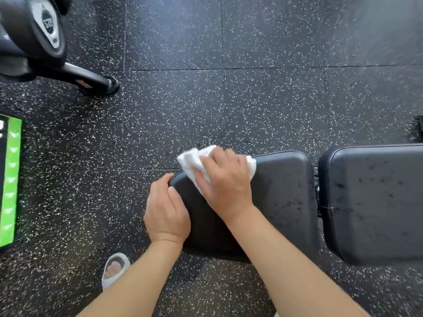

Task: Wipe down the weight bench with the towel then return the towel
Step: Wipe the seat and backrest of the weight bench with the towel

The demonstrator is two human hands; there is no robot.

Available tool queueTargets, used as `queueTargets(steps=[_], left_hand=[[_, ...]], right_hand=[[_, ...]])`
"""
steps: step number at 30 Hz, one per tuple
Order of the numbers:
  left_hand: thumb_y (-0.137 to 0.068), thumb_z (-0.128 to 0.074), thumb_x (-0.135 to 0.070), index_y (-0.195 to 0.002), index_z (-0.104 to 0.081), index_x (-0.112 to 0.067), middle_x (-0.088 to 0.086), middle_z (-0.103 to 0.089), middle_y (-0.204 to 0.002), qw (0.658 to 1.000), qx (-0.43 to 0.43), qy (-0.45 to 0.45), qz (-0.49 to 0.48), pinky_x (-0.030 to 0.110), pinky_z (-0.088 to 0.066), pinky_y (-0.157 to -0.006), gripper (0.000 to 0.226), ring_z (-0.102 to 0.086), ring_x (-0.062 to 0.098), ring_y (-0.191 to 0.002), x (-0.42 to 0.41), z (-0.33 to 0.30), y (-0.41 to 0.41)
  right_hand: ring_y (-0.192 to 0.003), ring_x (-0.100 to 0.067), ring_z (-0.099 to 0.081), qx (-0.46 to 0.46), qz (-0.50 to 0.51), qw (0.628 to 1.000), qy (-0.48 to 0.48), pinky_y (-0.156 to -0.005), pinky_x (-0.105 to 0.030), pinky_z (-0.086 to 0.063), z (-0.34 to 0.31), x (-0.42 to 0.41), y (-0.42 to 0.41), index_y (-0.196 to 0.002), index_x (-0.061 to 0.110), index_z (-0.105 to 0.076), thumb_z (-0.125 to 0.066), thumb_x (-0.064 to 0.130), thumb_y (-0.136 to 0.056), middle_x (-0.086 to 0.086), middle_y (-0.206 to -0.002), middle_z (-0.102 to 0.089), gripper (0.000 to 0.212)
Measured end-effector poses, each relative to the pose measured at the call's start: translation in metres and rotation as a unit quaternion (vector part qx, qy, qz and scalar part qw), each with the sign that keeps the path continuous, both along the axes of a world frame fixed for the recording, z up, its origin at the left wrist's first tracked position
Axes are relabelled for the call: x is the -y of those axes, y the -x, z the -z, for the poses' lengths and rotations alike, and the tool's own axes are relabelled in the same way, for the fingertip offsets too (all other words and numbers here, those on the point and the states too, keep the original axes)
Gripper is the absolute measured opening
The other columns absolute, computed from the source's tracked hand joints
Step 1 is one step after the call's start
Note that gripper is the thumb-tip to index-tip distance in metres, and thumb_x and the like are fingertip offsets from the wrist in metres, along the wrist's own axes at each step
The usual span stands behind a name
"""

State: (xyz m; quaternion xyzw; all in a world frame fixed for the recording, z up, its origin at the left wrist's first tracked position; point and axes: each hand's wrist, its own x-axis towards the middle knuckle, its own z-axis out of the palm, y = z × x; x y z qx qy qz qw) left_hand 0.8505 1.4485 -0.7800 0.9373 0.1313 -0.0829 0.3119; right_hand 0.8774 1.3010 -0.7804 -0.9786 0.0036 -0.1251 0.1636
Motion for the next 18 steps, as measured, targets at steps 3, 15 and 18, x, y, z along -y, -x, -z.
queueTargets(steps=[3,15,18], left_hand=[[-0.102,-0.029,-0.031,-0.136,-0.058,-0.015,0.003,-0.061,-0.127,1.0,0.009,-0.002,0.006,0.043,-0.047,-0.085,0.047,-0.061,0.03,-0.108,0.0,0.002,0.0],[-0.101,-0.031,-0.026,-0.134,-0.058,-0.016,0.003,-0.061,-0.127,1.0,0.024,0.011,0.006,0.045,-0.048,-0.092,0.044,-0.059,0.028,-0.11,-0.002,0.002,0.001],[-0.101,-0.031,-0.026,-0.134,-0.058,-0.016,0.002,-0.061,-0.127,1.0,0.021,0.014,0.001,0.044,-0.048,-0.092,0.044,-0.06,0.027,-0.11,-0.002,0.002,0.0]], right_hand=[[-0.077,-0.029,-0.053,-0.025,-0.01,1.0,0.002,-0.069,-0.039,-0.031,0.008,-0.017,-0.048,-0.079,0.015,-0.064,-0.07,0.037,-0.09,-0.004,-0.087,-0.058,0.025],[-0.07,-0.03,-0.05,-0.018,0.02,0.999,0.047,-0.065,-0.036,-0.024,-0.005,0.105,-0.009,-0.076,0.015,-0.06,-0.066,0.032,-0.097,-0.004,-0.08,-0.053,0.027],[-0.072,-0.03,-0.05,-0.04,0.071,0.996,0.045,-0.068,-0.037,-0.025,-0.006,0.086,-0.01,-0.075,0.015,-0.059,-0.064,0.033,-0.096,-0.004,-0.081,-0.053,0.028]])
